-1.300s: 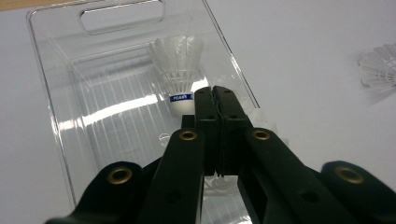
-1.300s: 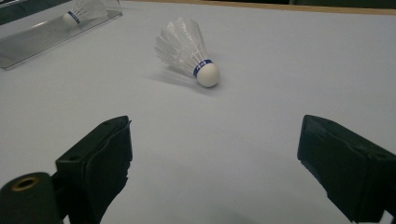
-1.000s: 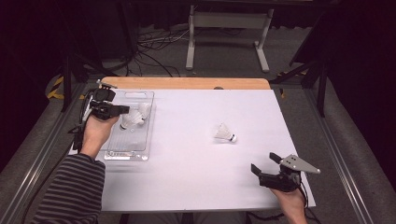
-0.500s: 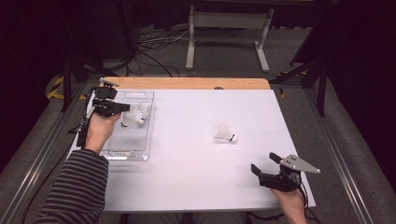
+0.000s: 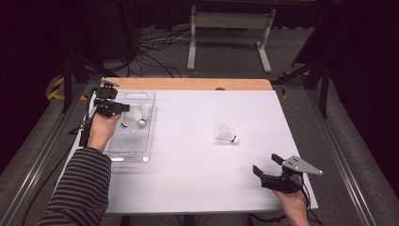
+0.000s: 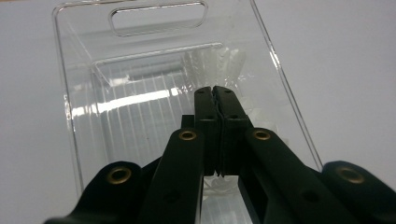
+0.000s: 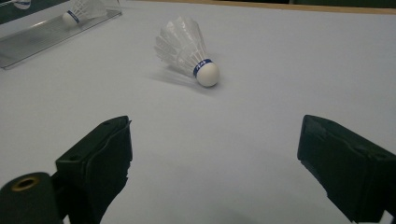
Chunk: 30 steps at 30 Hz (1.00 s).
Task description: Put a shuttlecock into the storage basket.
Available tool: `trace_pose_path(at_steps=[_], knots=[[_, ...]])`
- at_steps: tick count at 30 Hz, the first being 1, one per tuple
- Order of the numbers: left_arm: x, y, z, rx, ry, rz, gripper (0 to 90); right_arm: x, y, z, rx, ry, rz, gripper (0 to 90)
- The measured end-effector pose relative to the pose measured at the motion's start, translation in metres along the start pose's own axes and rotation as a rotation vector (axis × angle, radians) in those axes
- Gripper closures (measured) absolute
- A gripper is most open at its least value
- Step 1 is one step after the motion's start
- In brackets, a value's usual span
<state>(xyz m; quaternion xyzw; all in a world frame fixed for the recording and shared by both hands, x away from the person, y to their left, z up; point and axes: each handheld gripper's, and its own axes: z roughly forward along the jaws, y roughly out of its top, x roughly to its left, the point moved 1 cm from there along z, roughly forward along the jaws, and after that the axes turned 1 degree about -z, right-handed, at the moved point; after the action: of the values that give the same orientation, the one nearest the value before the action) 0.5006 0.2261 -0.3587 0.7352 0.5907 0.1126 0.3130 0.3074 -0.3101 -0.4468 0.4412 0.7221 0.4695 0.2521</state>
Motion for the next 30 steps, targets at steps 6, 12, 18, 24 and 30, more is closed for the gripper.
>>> trace_pose_path(at_steps=[6, 12, 18, 24, 30], knots=[[0.005, 0.0, 0.004, 0.014, 0.03, -0.008, 89.1, 0.001, 0.0, 0.0, -0.001, 0.0, -0.007, 10.8], [0.007, 0.001, 0.009, 0.015, 0.04, -0.014, 88.9, 0.001, 0.0, 0.0, 0.002, -0.003, -0.008, 10.8], [0.009, 0.002, 0.016, 0.014, 0.047, -0.029, 88.8, 0.001, 0.0, 0.0, 0.001, 0.0, -0.008, 10.8], [0.014, 0.003, 0.02, 0.02, 0.057, -0.05, 88.5, 0.002, 0.0, 0.0, 0.005, 0.003, -0.011, 10.8], [0.019, 0.003, 0.022, 0.031, 0.069, -0.058, 88.4, 0.002, 0.0, 0.0, 0.004, 0.002, -0.012, 10.8]])
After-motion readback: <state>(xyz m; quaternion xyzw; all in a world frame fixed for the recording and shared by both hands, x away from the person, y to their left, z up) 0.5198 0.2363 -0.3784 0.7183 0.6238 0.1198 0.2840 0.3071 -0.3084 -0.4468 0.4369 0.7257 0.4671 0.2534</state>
